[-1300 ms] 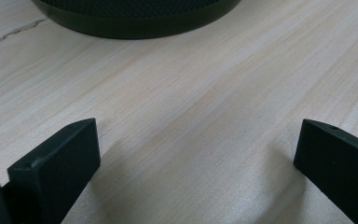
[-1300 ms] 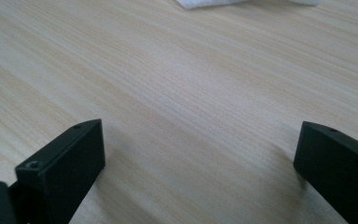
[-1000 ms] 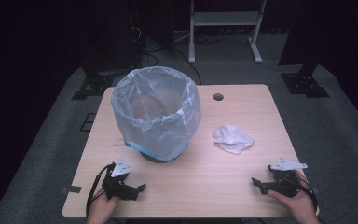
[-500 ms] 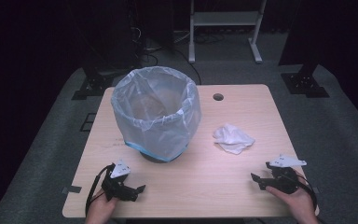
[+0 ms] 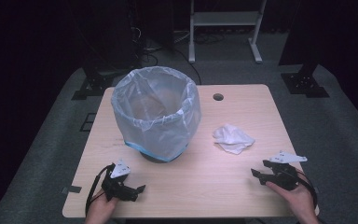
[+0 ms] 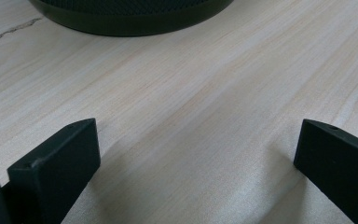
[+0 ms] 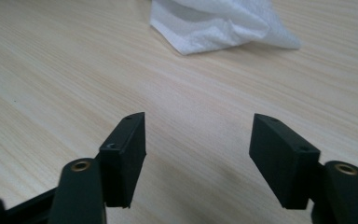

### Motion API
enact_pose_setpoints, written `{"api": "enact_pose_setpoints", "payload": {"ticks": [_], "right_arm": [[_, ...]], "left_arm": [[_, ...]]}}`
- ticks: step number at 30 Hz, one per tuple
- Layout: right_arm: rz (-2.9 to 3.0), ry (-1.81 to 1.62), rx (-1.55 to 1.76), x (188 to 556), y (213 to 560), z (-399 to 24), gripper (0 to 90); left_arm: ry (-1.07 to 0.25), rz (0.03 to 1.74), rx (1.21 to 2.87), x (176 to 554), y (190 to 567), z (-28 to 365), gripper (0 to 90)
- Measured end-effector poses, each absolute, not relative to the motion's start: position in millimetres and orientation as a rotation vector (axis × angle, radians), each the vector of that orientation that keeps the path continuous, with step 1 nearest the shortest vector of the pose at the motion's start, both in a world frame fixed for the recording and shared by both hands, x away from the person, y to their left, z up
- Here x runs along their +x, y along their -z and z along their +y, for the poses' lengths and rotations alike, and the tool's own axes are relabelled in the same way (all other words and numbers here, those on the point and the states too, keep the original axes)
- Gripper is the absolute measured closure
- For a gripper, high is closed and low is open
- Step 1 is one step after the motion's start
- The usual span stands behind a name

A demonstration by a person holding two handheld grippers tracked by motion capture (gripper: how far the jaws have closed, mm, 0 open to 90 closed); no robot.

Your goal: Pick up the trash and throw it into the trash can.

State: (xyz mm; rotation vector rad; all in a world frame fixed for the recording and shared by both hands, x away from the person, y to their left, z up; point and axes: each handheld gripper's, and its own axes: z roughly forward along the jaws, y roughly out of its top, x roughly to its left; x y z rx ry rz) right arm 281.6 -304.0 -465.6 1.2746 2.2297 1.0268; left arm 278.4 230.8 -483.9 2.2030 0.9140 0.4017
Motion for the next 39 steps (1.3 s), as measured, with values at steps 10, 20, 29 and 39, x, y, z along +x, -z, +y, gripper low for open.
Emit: {"api": "enact_pose_setpoints", "payload": {"ticks": [10,20,29,39], "right_arm": [[2.231,-1.036,1.244,291.4,456.6,-299.4,41.6],[2.231,-1.048,1.221,307.5,448.0,-290.3,44.8],[2.221,-1.061,1.185,329.3,440.6,-277.1,43.6],[2.231,-1.050,1.168,355.0,436.0,-265.5,41.4]], "left_arm": [[-0.402,0.913,2.203,278.4,483.9,230.8,0.0],[-0.401,0.915,2.202,278.3,483.9,230.7,0.0],[-0.402,0.913,2.205,278.4,483.8,230.9,0.0],[-0.401,0.914,2.205,278.3,483.8,230.8,0.0]]}}
